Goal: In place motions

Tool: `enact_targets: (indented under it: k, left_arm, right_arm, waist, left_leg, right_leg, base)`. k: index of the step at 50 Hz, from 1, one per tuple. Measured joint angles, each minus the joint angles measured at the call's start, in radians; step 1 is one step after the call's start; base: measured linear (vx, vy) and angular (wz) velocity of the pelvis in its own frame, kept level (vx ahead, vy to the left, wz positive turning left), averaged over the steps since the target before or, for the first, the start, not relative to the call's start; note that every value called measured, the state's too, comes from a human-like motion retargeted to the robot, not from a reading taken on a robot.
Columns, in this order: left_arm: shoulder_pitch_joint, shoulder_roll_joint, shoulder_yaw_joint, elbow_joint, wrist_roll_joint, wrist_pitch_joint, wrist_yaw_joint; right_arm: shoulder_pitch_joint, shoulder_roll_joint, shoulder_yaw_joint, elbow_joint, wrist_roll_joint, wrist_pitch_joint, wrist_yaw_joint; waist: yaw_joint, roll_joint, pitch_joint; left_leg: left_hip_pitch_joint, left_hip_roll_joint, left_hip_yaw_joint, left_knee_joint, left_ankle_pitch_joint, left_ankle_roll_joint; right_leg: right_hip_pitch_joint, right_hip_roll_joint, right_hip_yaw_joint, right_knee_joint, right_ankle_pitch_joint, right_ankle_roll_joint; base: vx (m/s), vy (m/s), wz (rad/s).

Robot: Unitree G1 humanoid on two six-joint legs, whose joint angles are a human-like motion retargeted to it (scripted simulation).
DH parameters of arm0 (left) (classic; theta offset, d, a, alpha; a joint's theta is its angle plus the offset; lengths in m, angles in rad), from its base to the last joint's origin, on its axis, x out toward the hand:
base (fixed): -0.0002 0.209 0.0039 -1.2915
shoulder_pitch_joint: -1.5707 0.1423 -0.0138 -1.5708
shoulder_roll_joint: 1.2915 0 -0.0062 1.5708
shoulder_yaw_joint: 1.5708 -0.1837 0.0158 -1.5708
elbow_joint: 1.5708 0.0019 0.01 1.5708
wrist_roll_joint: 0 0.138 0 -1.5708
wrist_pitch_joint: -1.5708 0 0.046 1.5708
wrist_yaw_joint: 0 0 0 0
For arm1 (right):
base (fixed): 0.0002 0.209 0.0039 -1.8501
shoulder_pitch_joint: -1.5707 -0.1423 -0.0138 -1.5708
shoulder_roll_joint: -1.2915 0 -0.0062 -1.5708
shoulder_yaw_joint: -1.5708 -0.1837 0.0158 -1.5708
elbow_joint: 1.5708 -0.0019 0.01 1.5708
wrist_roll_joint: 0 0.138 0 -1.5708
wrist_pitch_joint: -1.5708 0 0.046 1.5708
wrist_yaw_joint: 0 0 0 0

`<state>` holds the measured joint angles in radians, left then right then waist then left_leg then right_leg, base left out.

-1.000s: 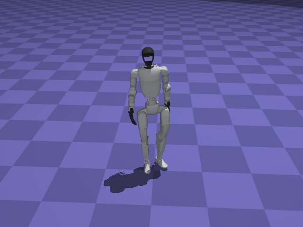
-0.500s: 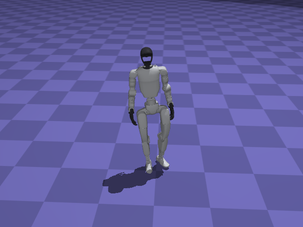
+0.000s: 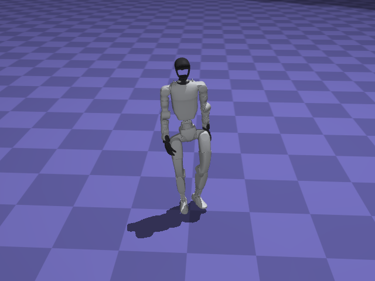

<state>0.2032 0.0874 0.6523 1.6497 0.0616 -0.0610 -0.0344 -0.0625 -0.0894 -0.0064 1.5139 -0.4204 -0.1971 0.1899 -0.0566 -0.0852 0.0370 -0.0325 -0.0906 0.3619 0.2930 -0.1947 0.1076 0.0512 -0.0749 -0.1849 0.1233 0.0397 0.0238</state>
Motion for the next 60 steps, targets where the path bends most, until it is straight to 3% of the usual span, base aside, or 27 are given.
enact_targets:
  k: [2,3,5,8,12,15,20,22,23,25,27,28,30,32,35,39,43,48,50,52,55,58,60]
  left_arm:
    - [-0.074,-0.007,-0.029,-0.031,-0.044,-0.033,0.018]
    - [-0.119,-0.009,-0.040,-0.043,-0.066,-0.041,0.019]
    - [-0.227,-0.017,-0.041,-0.076,-0.084,-0.059,0.018]
    - [-0.357,-0.005,-0.095,-0.170,-0.109,-0.072,-0.053]
    - [-0.424,0.033,-0.135,-0.273,-0.005,-0.063,-0.185]
    - [-0.419,0.052,-0.206,-0.285,0.046,-0.082,-0.108]
    - [-0.276,0.035,-0.236,-0.236,0.118,-0.101,-0.013]
    - [-0.197,0.012,-0.193,-0.180,0.138,-0.069,-0.033]
    - [-0.156,0.005,-0.158,-0.150,0.148,-0.049,-0.054]
    - [-0.067,-0.009,-0.108,-0.089,0.159,-0.015,-0.095]
    - [-0.020,-0.010,-0.074,-0.024,0.166,0.020,-0.118]
    - [-0.020,-0.008,-0.060,0.013,0.167,0.029,-0.113]
    - [-0.003,-0.003,-0.035,0.048,0.149,0.025,-0.071]
    - [0.065,0.007,-0.030,0.046,0.110,0.012,-0.068]
    - [0.099,0.002,0.002,0.050,0.115,0.063,-0.083]
    - [0.135,-0.001,0.020,0.048,0.082,0.026,-0.060]
    - [0.052,-0.015,0.034,0.039,0.058,0.026,-0.043]
    - [-0.047,-0.023,-0.011,-0.058,-0.019,-0.038,-0.046]
    - [-0.092,-0.015,-0.035,-0.088,-0.021,-0.051,-0.029]
    - [-0.142,-0.004,-0.066,-0.088,-0.011,-0.052,0.001]
    - [-0.224,0.019,-0.110,-0.079,-0.018,-0.047,-0.002]
    - [-0.358,0.057,-0.126,-0.148,-0.014,-0.049,-0.048]
    - [-0.411,0.077,-0.150,-0.213,-0.007,-0.053,-0.079]
  right_arm:
    - [0.071,-0.061,-0.047,0.104,-0.015,0.045,-0.037]
    - [0.092,-0.088,-0.062,0.143,-0.013,0.066,-0.056]
    - [0.125,-0.136,-0.113,0.186,0.002,0.087,-0.109]
    - [0.209,-0.201,-0.176,0.186,0.060,0.090,-0.165]
    - [0.283,-0.235,-0.193,0.186,0.104,0.156,-0.202]
    - [0.321,-0.225,-0.224,0.186,0.132,0.127,-0.219]
    - [0.257,-0.179,-0.157,0.186,0.192,0.127,-0.178]
    - [0.176,-0.143,-0.104,0.186,0.188,0.118,-0.153]
    - [0.123,-0.121,-0.072,0.186,0.182,0.111,-0.129]
    - [0.035,-0.073,-0.010,0.159,0.170,0.087,-0.068]
    - [-0.052,-0.022,0.042,0.061,0.169,0.084,0.022]
    - [-0.106,-0.005,0.053,-0.006,0.172,0.082,0.066]
    - [-0.189,0.030,0.075,-0.155,0.183,0.052,0.113]
    - [-0.264,0.052,0.112,-0.245,0.190,0.005,0.154]
    - [-0.361,0.069,0.116,-0.306,0.139,-0.032,0.153]
    - [-0.356,0.098,0.135,-0.286,0.189,-0.051,0.095]
    - [-0.286,0.088,0.100,-0.254,0.184,-0.047,0.150]
    - [-0.126,0.036,0.070,-0.107,0.109,-0.024,0.065]
    - [-0.045,0.005,0.037,-0.033,0.069,-0.001,0.043]
    - [0.040,-0.044,-0.021,0.055,0.015,0.033,0.018]
    - [0.139,-0.126,-0.089,0.155,0.000,0.092,-0.032]
    - [0.197,-0.187,-0.177,0.186,0.135,0.110,-0.107]
    - [0.231,-0.213,-0.233,0.186,0.210,0.107,-0.117]
  waist:
    - [-0.080,0.047,-0.020]
    - [-0.116,0.064,-0.028]
    - [-0.102,0.095,-0.016]
    - [-0.164,0.107,0.053]
    - [-0.194,0.109,0.099]
    - [-0.158,0.115,0.089]
    - [-0.094,0.097,0.022]
    - [-0.101,0.074,0.007]
    - [-0.109,0.064,0.012]
    - [-0.089,0.036,0.013]
    - [-0.037,0.007,0.019]
    - [-0.035,0.014,0.034]
    - [-0.006,0.015,0.067]
    - [0.047,-0.009,0.086]
    - [0.103,-0.015,0.119]
    - [0.110,-0.031,0.070]
    - [0.084,-0.031,0.050]
    - [0.032,-0.049,0.019]
    - [0.023,-0.038,-0.013]
    - [0.014,0.004,-0.038]
    - [-0.137,0.064,-0.080]
    - [-0.168,0.093,-0.014]
    - [-0.183,0.099,0.031]
  left_leg:
    - [0.080,0.007,-0.058,-0.222,0.073,-0.011]
    - [0.077,0.030,-0.109,-0.258,0.101,-0.037]
    - [0.033,0.072,-0.062,-0.286,0.131,-0.045]
    - [0.043,0.068,-0.104,-0.309,0.155,-0.032]
    - [0.035,0.078,-0.127,-0.285,0.165,-0.016]
    - [0.042,0.076,-0.117,-0.285,0.165,-0.011]
    - [0.054,0.033,-0.065,-0.269,0.127,-0.011]
    - [0.046,-0.003,-0.063,-0.214,0.098,-0.001]
    - [0.041,-0.014,-0.063,-0.167,0.083,0.004]
    - [0.016,-0.037,-0.018,-0.057,0.111,0.017]
    - [-0.118,0.035,0.087,0.243,0.247,0.015]
    - [-0.245,0.105,0.054,0.451,0.313,0.002]
    - [-0.451,0.182,0.014,0.723,0.392,0.071]
    - [-0.560,0.221,-0.003,0.912,0.280,0.042]
    - [-0.645,0.343,0.029,1.085,0.194,0.070]
    - [-0.690,0.352,0.029,1.145,0.159,0.058]
    - [-0.595,0.295,0.040,1.022,0.176,0.030]
    - [-0.265,0.122,0.063,0.559,0.255,0.026]
    - [-0.107,0.047,0.066,0.265,0.171,-0.022]
    - [0.023,-0.007,0.055,-0.015,0.079,-0.013]
    - [0.077,-0.001,-0.083,-0.227,0.106,-0.001]
    - [0.057,0.058,-0.089,-0.293,0.162,-0.036]
    - [0.055,0.072,-0.099,-0.306,0.175,-0.043]
  right_leg:
    - [-0.046,0.032,-0.067,0.118,0.037,-0.017]
    - [-0.101,0.026,-0.094,0.205,0.105,-0.022]
    - [-0.263,0.017,-0.068,0.431,0.258,-0.017]
    - [-0.430,-0.026,-0.081,0.746,0.196,-0.086]
    - [-0.519,0.003,-0.040,0.889,0.135,-0.099]
    - [-0.491,0.028,-0.022,0.832,0.140,-0.079]
    - [-0.261,0.051,0.012,0.411,0.194,-0.014]
    - [-0.142,0.028,-0.011,0.206,0.115,0.028]
    - [-0.082,0.022,-0.025,0.132,0.022,0.032]
    - [-0.014,0.015,-0.015,-0.007,-0.006,-0.005]
    - [-0.009,-0.023,0.029,-0.061,0.041,0.006]
    - [-0.028,-0.033,0.018,-0.063,0.047,0.020]
    - [-0.070,-0.031,0.010,-0.059,0.060,0.014]
    - [-0.088,-0.042,0.053,-0.035,0.067,0.008]
    - [-0.107,-0.023,0.091,0.022,0.059,-0.030]
    - [-0.118,-0.031,0.103,0.033,0.053,-0.049]
    - [-0.076,-0.044,0.085,-0.045,0.086,-0.030]
    - [-0.032,-0.058,0.051,-0.082,0.082,-0.010]
    - [-0.038,-0.044,0.058,-0.072,0.065,0.001]
    - [-0.036,0.000,0.062,-0.038,0.040,0.004]
    - [-0.089,0.027,-0.054,0.074,0.032,-0.008]
    - [-0.251,0.033,-0.053,0.336,0.198,-0.032]
    - [-0.330,0.039,-0.042,0.482,0.190,-0.047]
  base:
    - [0.10,0.13,1.11]
    - [-0.14,0.17,0.73]
    - [-0.30,0.21,-0.18]
    - [-0.18,0.15,0.53]
    - [-0.08,0.04,0.09]
    - [0.14,-0.03,-0.24]
    - [0.18,-0.05,-0.37]
    - [0.11,-0.04,0.01]
    - [0.12,-0.07,-0.11]
    - [0.14,-0.15,-0.59]
    - [-0.13,-0.13,-0.58]
    - [-0.47,-0.13,0.24]
    - [-0.52,-0.17,0.17]
    - [-0.15,-0.11,-0.65]
    - [-0.10,-0.01,-0.71]
    - [0.17,0.05,-0.13]
    - [0.01,0.10,0.31]
    - [0.19,0.07,0.30]
    - [0.26,0.19,-0.30]
    - [0.33,0.17,0.08]
    - [0.10,0.18,1.44]
    - [-0.41,0.08,0.07]
    - [-0.24,0.04,0.08]
